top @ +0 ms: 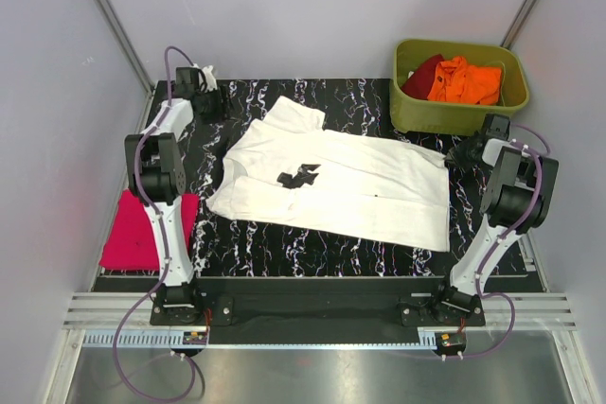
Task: Fold and stack the t-shirts
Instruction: Fold the tshirt
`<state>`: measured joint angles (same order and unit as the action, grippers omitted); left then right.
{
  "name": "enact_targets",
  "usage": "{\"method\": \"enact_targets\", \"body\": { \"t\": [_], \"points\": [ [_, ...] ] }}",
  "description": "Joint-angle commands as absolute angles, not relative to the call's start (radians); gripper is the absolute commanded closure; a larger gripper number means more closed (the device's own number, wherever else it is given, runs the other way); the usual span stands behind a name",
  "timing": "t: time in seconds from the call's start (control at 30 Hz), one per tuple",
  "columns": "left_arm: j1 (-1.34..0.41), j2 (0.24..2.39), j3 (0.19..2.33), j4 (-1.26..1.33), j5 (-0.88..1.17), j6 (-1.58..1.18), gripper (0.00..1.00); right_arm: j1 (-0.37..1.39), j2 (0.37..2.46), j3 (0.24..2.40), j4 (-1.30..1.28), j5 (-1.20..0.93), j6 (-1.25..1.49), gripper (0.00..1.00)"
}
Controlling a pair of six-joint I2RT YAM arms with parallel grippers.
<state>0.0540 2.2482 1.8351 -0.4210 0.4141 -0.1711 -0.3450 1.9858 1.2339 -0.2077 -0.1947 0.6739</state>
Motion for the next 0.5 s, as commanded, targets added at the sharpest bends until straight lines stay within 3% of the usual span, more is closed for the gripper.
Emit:
{"method": "enact_targets", "body": {
  "t": [0.0, 0.17, 0.27, 0.47],
  "points": [
    [0.023, 2.287, 1.925, -0.525, 0.39, -0.069, 0.38, -0.339, 1.911, 1.212, -0.192, -0.152, 0.653, 0.96],
    [-0.037, 2.348, 2.011, -0.557, 0.394, -0.052, 0.39, -0.339, 1.865, 1.164, -0.166, -0.155, 0.66, 0.97],
    [-0.052, 2.417, 2.129, -0.647, 0.356, -0.046, 0.42, -0.339, 1.856, 1.15, -0.161, -0.167, 0.66, 0.98],
    [-0.052, 2.462, 2.169, -0.727, 0.311, -0.126, 0.48, -0.339, 1.838, 1.152, -0.155, -0.184, 0.683, 0.98]
  ]
}}
